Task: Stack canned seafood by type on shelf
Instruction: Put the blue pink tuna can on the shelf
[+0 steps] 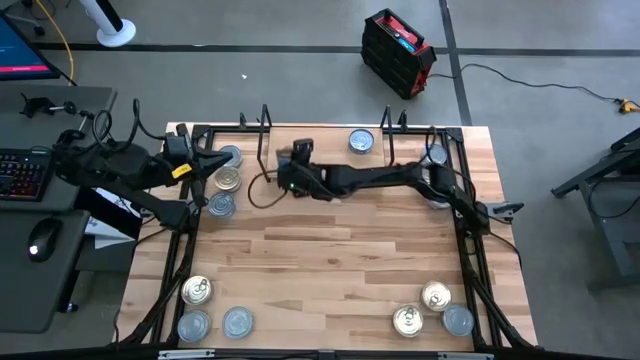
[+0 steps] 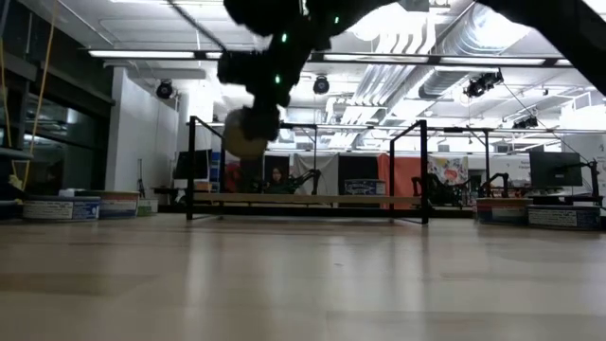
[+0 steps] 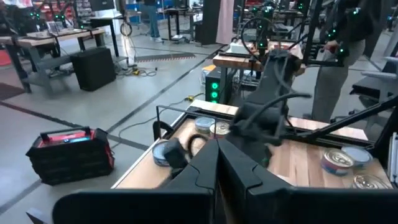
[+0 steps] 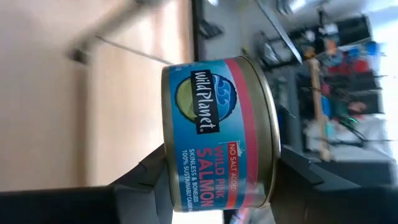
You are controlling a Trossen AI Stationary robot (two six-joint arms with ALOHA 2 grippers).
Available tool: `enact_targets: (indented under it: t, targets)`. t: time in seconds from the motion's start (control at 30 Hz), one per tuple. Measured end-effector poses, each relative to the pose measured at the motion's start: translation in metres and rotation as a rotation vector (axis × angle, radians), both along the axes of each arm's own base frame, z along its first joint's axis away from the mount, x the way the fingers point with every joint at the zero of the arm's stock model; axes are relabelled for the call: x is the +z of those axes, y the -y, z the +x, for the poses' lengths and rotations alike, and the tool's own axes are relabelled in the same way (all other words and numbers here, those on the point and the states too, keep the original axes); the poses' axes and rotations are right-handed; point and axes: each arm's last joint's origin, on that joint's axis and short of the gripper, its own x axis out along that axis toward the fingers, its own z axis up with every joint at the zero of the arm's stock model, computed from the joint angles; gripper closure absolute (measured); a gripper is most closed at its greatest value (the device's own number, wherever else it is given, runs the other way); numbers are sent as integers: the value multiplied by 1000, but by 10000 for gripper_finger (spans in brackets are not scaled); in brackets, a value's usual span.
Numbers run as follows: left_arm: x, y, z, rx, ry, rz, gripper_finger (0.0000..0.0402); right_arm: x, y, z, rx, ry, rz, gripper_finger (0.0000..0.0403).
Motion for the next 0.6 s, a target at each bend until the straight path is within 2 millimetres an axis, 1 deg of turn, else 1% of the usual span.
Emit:
enact_targets:
  t: [0.1,0.37,0.4,0.53,0.6]
  targets:
    - [0,0,0,10,2,1,401,-8,12,2,-12,-31,-24,234]
    - [0,0,0,25,26,-45,401,-16,29,4,39,-37,29,234]
    - [1,0,0,26,30,-54,401,-17,31,5,44,-34,29,231]
    - [1,0,0,36,44,-82,401,-30,35,10,66,-72,-2,202]
    - [1,-1,0,52,53,-96,401,-37,36,12,76,-94,-12,197]
